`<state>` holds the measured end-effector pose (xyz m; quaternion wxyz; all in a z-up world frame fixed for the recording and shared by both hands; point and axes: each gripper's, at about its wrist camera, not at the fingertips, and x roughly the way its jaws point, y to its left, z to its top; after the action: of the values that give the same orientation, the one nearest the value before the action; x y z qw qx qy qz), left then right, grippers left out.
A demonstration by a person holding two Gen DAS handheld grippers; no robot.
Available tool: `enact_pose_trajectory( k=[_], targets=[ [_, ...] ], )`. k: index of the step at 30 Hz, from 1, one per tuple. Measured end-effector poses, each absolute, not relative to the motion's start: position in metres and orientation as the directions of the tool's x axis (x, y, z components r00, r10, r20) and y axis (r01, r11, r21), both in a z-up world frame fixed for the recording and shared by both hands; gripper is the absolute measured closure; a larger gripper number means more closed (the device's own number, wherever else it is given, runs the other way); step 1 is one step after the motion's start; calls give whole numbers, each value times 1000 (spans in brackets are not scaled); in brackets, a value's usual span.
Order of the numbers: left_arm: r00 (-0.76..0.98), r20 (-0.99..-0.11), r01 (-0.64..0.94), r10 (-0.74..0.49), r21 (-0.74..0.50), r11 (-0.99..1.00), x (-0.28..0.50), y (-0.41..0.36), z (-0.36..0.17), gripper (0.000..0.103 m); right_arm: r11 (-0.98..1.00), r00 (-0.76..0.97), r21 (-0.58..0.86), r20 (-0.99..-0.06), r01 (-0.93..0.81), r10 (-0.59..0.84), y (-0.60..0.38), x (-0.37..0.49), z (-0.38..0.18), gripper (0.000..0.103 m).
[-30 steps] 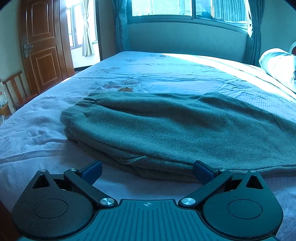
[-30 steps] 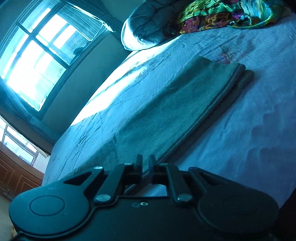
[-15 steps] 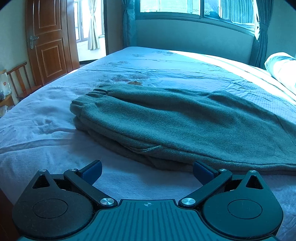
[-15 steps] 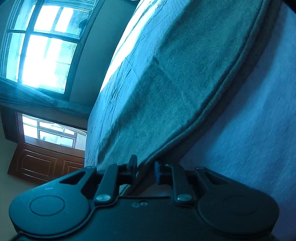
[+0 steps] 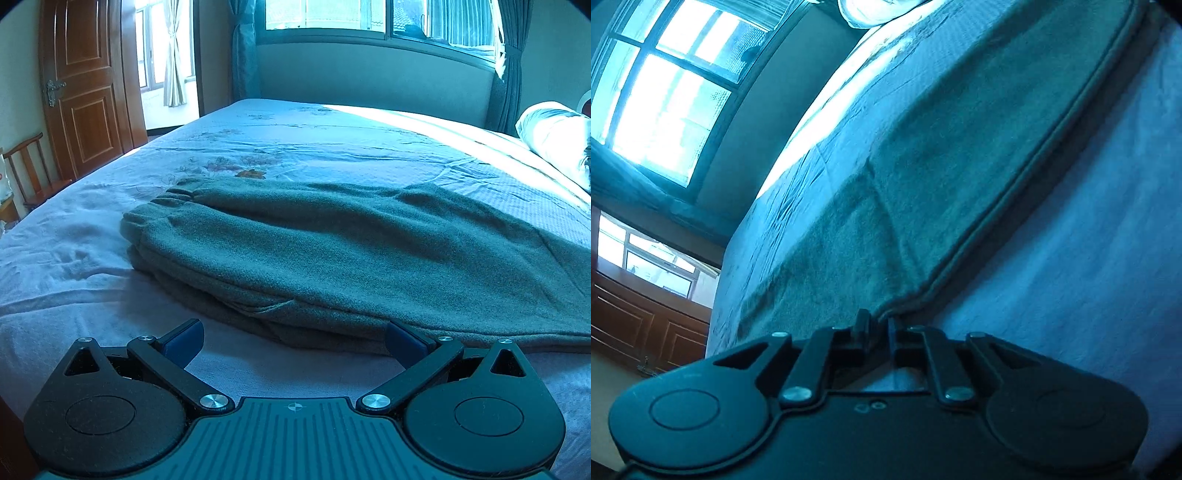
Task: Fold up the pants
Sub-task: 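Lower the leg end onto the stack and open the right tool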
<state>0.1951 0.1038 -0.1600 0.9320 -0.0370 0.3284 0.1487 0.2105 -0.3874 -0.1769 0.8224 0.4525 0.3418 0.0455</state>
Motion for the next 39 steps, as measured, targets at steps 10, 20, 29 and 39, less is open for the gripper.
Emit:
enact_pose_trajectory(
  k=[10, 20, 29, 39],
  targets=[
    [753, -621, -250, 218, 36, 968, 210, 76, -157, 0, 398, 884, 803, -466, 443, -43, -547, 165, -173, 93],
    [744, -631, -222, 219, 76, 972, 218, 57, -155, 0, 428, 884, 792, -467, 435, -34, -574, 189, -185, 103],
    [750, -625, -210, 216, 84, 974, 216, 55, -154, 0, 400, 887, 803, -459, 441, -57, -577, 160, -186, 94],
    [709, -654, -230, 263, 138, 963, 244, 89, -176, 0, 502, 861, 741, -508, 446, -16, -580, 192, -183, 97]
  ],
)
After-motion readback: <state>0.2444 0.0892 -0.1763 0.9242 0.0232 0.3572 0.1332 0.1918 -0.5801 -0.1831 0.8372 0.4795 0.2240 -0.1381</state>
